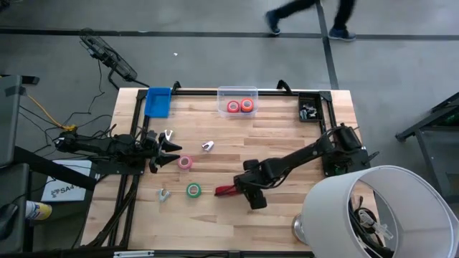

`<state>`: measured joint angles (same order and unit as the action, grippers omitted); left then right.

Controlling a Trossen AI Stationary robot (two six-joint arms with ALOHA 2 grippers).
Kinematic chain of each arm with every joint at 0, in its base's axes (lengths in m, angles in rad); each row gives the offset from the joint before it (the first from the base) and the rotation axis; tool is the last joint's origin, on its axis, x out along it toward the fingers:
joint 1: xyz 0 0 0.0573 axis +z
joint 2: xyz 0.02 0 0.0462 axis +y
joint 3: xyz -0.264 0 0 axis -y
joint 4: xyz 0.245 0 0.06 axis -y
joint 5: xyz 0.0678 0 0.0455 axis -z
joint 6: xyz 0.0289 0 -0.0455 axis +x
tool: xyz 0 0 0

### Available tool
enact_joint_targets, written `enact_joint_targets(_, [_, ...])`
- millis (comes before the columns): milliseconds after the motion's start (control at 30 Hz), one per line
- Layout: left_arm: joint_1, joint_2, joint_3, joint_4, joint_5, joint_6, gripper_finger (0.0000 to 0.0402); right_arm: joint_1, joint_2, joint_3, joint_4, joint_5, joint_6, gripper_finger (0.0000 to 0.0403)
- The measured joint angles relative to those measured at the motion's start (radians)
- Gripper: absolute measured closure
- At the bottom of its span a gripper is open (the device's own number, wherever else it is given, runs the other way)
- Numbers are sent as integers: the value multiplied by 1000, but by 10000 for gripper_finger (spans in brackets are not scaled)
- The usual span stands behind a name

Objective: Pick and place Stapler, Stapler remover, tape
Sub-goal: Put the red stapler into the blue bin

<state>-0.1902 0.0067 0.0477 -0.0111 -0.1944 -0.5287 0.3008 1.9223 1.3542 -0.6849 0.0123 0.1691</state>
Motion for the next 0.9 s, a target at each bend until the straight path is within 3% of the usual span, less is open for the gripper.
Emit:
enact_joint_targets(600, [0, 0, 0, -5, -2, 0, 173, -58, -50, 0, -6, -1, -22, 221])
enact_joint_targets(900, [0, 0, 0, 5, -84, 0, 173, -58, -50, -1, -5, 0, -21, 221])
